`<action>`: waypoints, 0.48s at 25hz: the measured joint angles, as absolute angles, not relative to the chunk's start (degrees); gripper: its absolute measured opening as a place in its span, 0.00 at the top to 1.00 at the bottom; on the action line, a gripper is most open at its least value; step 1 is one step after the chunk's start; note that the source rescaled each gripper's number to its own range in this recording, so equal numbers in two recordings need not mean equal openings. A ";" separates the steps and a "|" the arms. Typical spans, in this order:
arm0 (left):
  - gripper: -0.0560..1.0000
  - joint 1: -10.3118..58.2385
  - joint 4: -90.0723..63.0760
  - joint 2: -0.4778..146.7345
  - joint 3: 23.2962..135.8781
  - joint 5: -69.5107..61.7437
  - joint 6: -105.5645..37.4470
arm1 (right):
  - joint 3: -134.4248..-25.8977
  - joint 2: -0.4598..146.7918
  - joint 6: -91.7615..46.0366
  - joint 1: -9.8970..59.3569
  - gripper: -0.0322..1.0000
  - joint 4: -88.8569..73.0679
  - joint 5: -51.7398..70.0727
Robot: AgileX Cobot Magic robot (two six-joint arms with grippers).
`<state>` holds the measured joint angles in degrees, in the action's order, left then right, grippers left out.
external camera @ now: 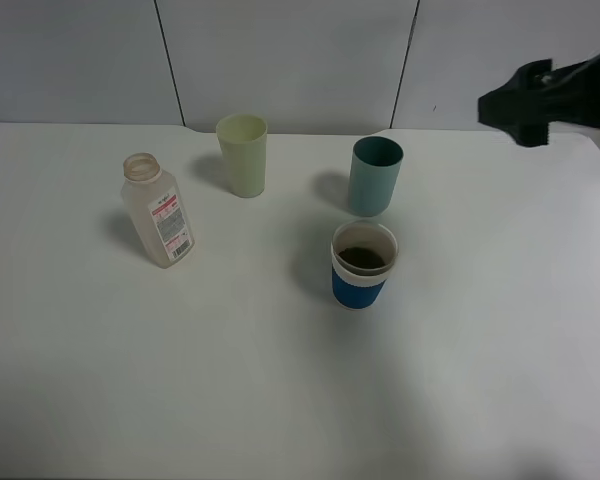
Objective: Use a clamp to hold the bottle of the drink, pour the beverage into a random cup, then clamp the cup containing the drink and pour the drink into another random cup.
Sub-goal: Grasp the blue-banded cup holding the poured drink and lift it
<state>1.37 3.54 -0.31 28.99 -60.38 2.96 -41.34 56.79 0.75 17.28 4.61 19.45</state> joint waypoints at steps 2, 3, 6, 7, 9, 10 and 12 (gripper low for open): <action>0.00 1.37 3.54 -0.31 28.99 -60.38 2.96 | -41.34 58.13 0.73 21.48 0.00 4.68 19.40; 0.00 1.37 3.54 -0.31 28.99 -60.38 2.96 | -41.34 58.82 0.73 23.77 0.00 4.73 19.37; 0.00 1.37 3.54 -0.31 28.99 -60.38 2.96 | -41.34 60.15 0.73 29.89 0.00 5.01 19.10; 0.00 1.37 3.54 -0.31 28.99 -60.38 2.96 | -41.34 60.44 0.73 32.03 0.00 5.01 18.78; 0.00 1.37 3.54 -0.31 28.99 -60.38 2.96 | -41.34 60.55 0.86 35.40 0.00 5.01 18.69; 0.00 1.37 3.54 -0.31 28.99 -60.38 2.96 | -41.34 60.55 1.38 37.81 0.00 5.01 19.69; 0.00 1.37 3.54 -0.31 28.99 -60.38 2.96 | -41.34 60.55 2.05 38.95 0.00 5.01 21.75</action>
<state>1.37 3.54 -0.31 28.99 -60.38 2.96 -41.34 60.55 2.05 38.95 5.01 21.75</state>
